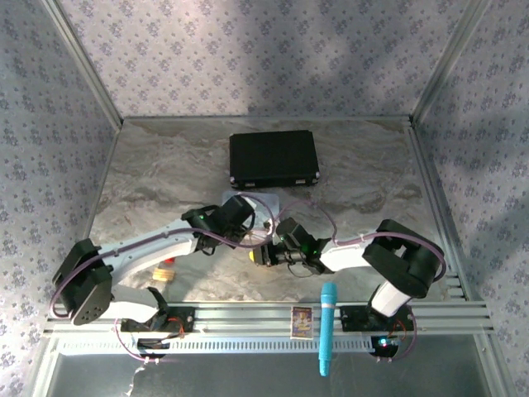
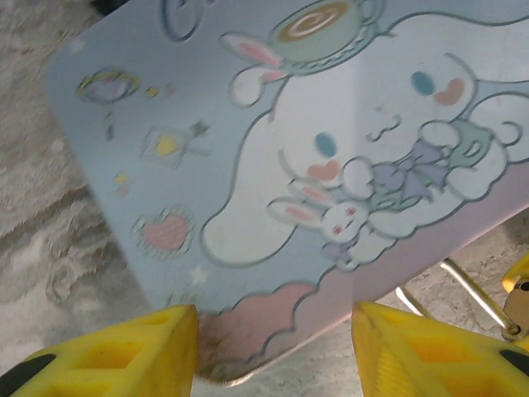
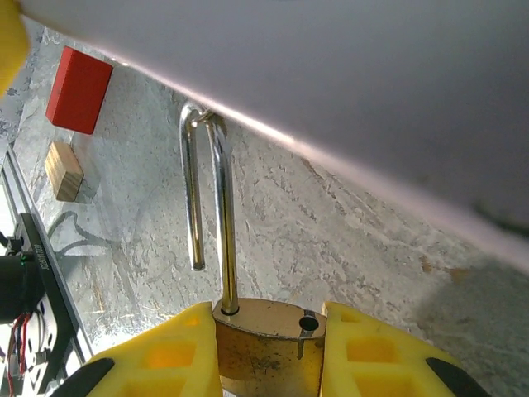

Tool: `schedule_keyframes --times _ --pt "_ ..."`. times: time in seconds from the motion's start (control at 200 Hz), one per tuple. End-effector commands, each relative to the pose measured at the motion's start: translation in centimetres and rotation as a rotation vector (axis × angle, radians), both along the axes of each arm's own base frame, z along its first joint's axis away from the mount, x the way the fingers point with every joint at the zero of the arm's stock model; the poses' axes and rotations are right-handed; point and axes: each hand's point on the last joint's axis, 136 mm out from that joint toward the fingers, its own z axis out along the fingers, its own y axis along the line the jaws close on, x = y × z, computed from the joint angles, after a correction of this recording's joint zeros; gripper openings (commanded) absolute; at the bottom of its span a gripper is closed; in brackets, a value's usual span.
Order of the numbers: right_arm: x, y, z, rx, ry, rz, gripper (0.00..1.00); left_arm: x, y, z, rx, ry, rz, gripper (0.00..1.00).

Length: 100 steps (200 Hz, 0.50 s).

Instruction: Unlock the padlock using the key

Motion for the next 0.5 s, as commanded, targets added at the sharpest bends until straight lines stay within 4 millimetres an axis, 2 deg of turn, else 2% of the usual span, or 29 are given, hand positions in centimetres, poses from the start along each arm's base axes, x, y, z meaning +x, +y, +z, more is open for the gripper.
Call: schedule_keyframes --times 0.0,0.15,0.335,0.495 --pt "-2.5 -2.6 -3.2 -0.144 0.141 0.028 0.01 0.9 -2.8 1.1 -0.021 -0.051 -0.115 0.51" --pt "-2.6 -3.7 -3.1 -0.213 0.158 0.023 0.01 0.2 -3.1 -0.9 -0.006 0.005 -0.127 0.50" --pt "-2.8 -4.4 -2.0 -0.236 0.187 0.026 0.01 -1.0 -3.1 -2.0 -0.024 0.014 -0.135 0.48" --pt "-2.6 -5.8 -2.9 -0.221 0.261 -0.053 0.01 -2.2 -3.2 -3.6 0.026 0.038 -0.155 0.46"
